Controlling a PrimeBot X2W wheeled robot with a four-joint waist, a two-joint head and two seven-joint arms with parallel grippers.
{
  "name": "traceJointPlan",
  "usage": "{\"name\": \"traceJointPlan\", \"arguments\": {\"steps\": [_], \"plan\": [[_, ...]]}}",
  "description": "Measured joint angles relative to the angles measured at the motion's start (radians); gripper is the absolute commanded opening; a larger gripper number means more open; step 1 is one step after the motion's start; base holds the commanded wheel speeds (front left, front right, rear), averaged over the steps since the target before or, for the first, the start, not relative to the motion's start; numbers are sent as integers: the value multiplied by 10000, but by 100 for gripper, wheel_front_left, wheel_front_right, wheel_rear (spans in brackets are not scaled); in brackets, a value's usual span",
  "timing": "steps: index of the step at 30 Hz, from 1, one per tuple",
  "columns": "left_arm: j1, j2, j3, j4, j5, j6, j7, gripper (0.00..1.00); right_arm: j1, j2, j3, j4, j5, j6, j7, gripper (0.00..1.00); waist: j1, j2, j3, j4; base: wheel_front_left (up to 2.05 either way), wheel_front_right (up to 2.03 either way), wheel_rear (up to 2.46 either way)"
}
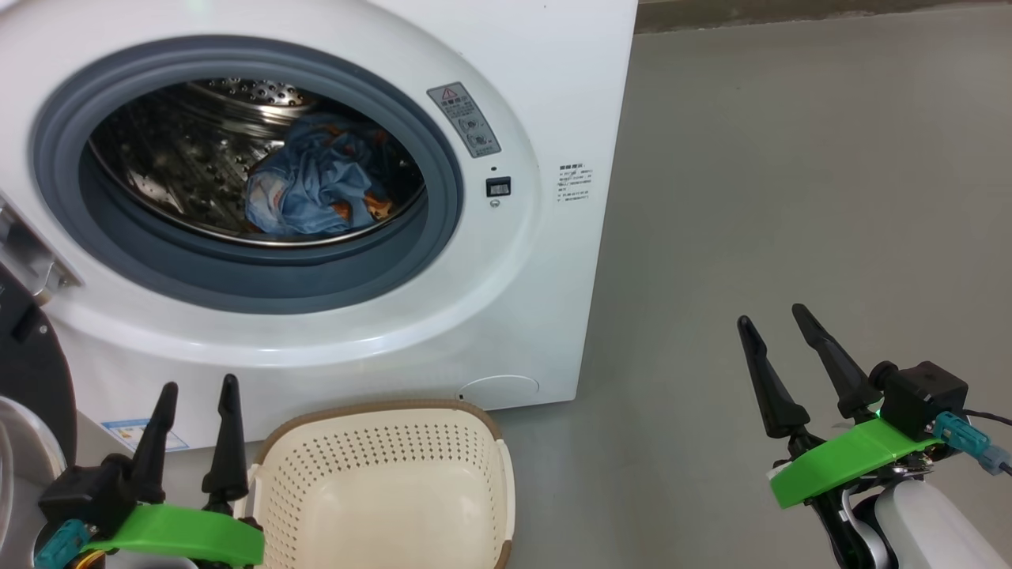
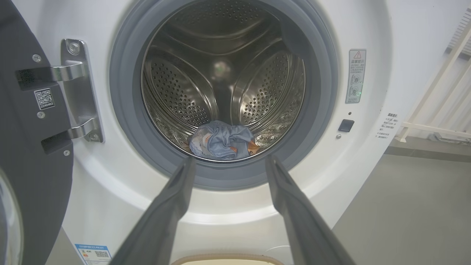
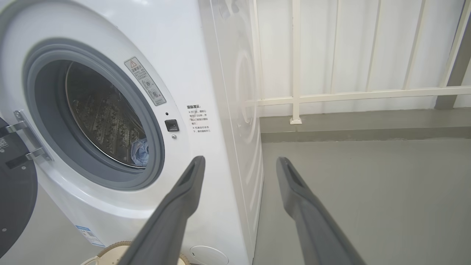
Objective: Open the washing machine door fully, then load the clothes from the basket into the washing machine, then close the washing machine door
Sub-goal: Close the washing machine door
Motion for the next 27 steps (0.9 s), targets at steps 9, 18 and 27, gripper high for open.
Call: {"name": "traceJointPlan", "arguments": {"steps": [9,18,27], "plan": [[0,2,27,-8,4,4,-2,100,0,0,-13,2,0,0,0,100,0,0,-23,8,-115,115,0],[3,2,35,-77,10,4,-27,100,1,2,-15,4,0,0,0,100,-3,0,-28,-6,-161,161,0],[5,0,35,-77,17,8,-31,100,4,2,-21,4,0,0,0,100,-2,0,-82,-13,-42,42,0]]}}
